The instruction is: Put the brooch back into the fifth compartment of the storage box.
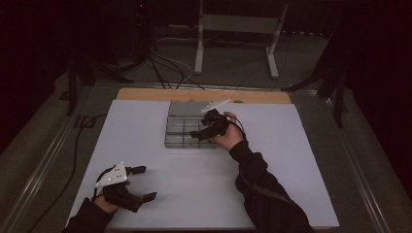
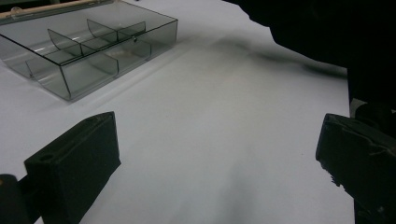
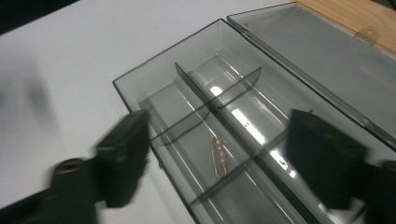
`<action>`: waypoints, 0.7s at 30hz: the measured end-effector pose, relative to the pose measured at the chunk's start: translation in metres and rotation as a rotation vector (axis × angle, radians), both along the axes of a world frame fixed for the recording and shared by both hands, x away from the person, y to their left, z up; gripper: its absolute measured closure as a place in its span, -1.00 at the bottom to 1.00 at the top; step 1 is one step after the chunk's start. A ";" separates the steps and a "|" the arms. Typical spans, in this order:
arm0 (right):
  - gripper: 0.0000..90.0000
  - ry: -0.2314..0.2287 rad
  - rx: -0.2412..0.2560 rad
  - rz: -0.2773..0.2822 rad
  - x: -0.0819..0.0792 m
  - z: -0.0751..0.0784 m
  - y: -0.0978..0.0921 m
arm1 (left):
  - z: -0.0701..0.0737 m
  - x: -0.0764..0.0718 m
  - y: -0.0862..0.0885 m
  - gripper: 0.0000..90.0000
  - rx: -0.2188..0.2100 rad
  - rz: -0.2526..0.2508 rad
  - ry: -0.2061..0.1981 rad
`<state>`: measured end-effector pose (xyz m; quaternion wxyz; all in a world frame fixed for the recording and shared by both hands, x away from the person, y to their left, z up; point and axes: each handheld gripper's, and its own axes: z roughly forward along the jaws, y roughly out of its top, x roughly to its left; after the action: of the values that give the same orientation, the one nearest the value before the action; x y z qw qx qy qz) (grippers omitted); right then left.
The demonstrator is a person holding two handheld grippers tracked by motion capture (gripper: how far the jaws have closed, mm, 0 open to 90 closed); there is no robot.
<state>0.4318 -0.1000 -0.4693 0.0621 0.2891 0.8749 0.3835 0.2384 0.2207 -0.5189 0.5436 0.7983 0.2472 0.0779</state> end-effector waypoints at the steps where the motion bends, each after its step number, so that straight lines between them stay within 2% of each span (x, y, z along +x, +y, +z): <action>1: -0.81 -0.005 -0.003 0.012 -0.002 0.000 -0.002 | 0.000 0.000 0.000 -0.98 0.001 0.000 0.001; 3: -0.82 -0.010 0.002 0.020 -0.003 0.001 -0.005 | 0.000 0.000 0.000 -0.98 0.002 0.002 0.001; 5: -0.97 0.007 0.035 0.022 -0.006 0.003 -0.013 | 0.000 0.000 -0.001 -0.98 0.002 0.001 -0.002; 9: -1.00 -0.021 0.084 0.026 -0.012 0.008 -0.025 | 0.000 0.000 -0.001 -0.98 0.004 0.002 -0.001; 17: -1.00 -0.026 0.093 0.039 -0.026 0.018 -0.047 | 0.000 0.000 0.000 -0.98 0.001 0.002 0.000; 19: -1.00 -0.019 0.119 0.033 -0.030 0.019 -0.055 | 0.000 0.000 -0.001 -0.98 0.005 0.002 -0.001; 21: -1.00 -0.017 0.123 0.032 -0.032 0.020 -0.058 | 0.000 0.000 -0.001 -0.98 0.011 -0.002 -0.003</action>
<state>0.3994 -0.1582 -0.4492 0.0456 0.2753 0.8537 0.4397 0.2381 0.2197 -0.5190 0.5398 0.8013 0.2452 0.0801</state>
